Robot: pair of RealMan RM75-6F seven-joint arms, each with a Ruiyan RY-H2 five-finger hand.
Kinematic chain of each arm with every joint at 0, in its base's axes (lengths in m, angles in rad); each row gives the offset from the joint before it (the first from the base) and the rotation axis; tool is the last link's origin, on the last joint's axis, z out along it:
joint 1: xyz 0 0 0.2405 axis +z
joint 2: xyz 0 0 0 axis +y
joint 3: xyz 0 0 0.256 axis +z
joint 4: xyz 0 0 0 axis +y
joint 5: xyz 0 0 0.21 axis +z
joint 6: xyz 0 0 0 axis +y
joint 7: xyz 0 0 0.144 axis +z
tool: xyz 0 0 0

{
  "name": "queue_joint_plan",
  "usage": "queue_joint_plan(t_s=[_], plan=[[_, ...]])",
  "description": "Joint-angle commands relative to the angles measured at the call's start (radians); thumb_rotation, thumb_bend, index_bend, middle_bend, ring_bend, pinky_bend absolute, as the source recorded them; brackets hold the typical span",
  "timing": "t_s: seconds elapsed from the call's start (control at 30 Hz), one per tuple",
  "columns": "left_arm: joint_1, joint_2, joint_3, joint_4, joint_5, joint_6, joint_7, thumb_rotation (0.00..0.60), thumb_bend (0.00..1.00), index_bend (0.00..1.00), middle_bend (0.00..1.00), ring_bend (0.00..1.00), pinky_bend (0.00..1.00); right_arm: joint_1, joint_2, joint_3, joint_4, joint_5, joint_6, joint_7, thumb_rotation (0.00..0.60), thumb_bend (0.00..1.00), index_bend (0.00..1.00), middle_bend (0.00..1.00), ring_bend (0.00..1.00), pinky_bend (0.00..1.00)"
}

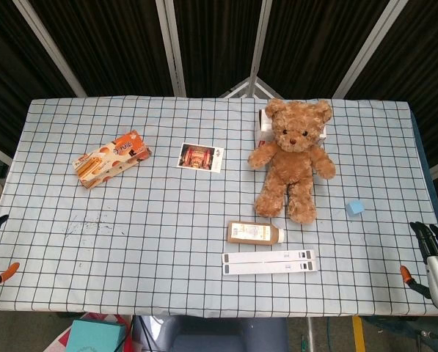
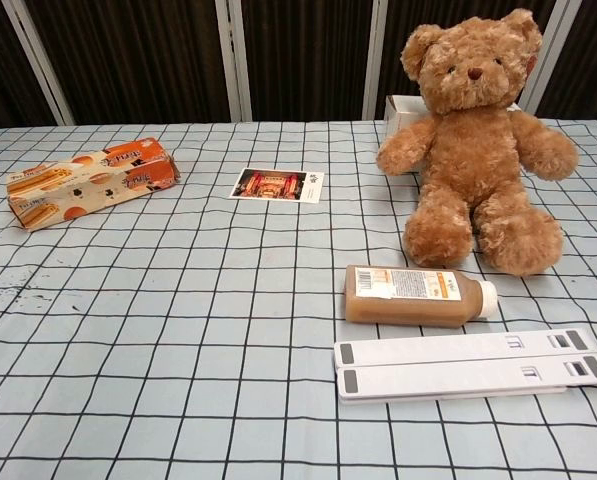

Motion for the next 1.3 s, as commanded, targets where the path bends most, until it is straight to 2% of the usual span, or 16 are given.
queue_joint_plan(t_s=[0.03, 0.1, 0.27, 0.3, 0.33, 0.6, 0.93, 1.1, 1.2, 1.3], plan=[[0.0, 0.0, 0.0, 0.0, -0.001, 0.0, 0.0, 0.6, 0.24, 0.13, 0.0, 0.0, 0.03, -0.001, 0.002, 0.001, -0.002, 0.002, 0.001, 0.001, 0.6, 0.32, 0.02, 0.12, 0.08, 0.0], [0.0, 0.0, 0.001, 0.0, -0.001, -0.001, -0.001, 0.6, 0.24, 0.13, 0.0, 0.0, 0.03, 0.001, -0.006, 0.015, 0.019, 0.001, 0.021, -0.008, 0.6, 0.32, 0.02, 0.12, 0.08, 0.0], [0.001, 0.001, 0.002, -0.004, 0.006, 0.002, -0.003, 0.6, 0.24, 0.13, 0.0, 0.0, 0.03, -0.061, -0.058, -0.044, 0.065, -0.039, 0.079, -0.004, 0.6, 0.32, 0.02, 0.12, 0.08, 0.0], [0.001, 0.001, 0.003, -0.004, 0.009, 0.003, -0.003, 0.6, 0.24, 0.13, 0.0, 0.0, 0.03, -0.036, -0.039, -0.013, 0.054, -0.024, 0.067, 0.009, 0.6, 0.32, 0.02, 0.12, 0.08, 0.0], [0.001, 0.001, 0.004, -0.004, 0.011, 0.004, -0.003, 0.6, 0.24, 0.13, 0.0, 0.0, 0.03, -0.026, -0.027, -0.006, 0.045, -0.014, 0.049, 0.016, 0.6, 0.32, 0.02, 0.12, 0.08, 0.0], [-0.014, -0.005, -0.003, -0.003, -0.016, -0.03, 0.011, 0.6, 0.24, 0.13, 0.0, 0.0, 0.03, -0.016, -0.006, 0.008, 0.012, 0.036, 0.004, 0.017, 0.6, 0.32, 0.01, 0.12, 0.08, 0.0], [-0.003, -0.001, 0.003, -0.011, -0.003, -0.008, 0.01, 0.6, 0.24, 0.13, 0.0, 0.0, 0.03, -0.008, -0.012, 0.016, 0.015, 0.041, -0.007, 0.056, 0.6, 0.32, 0.01, 0.12, 0.08, 0.0], [-0.001, 0.004, -0.002, -0.009, -0.017, -0.009, -0.004, 0.6, 0.24, 0.13, 0.0, 0.0, 0.03, 0.014, -0.053, 0.053, 0.011, 0.059, -0.006, 0.103, 0.6, 0.32, 0.01, 0.12, 0.08, 0.0], [0.001, 0.006, -0.006, -0.009, -0.024, -0.007, -0.005, 0.6, 0.24, 0.13, 0.0, 0.0, 0.03, 0.047, -0.069, 0.072, 0.006, 0.075, -0.055, 0.162, 0.6, 0.32, 0.01, 0.12, 0.08, 0.0], [0.003, 0.008, -0.007, -0.009, -0.023, -0.001, -0.008, 0.6, 0.24, 0.13, 0.0, 0.0, 0.03, 0.113, -0.074, 0.124, -0.012, 0.122, -0.146, 0.254, 0.6, 0.32, 0.01, 0.12, 0.08, 0.0]])
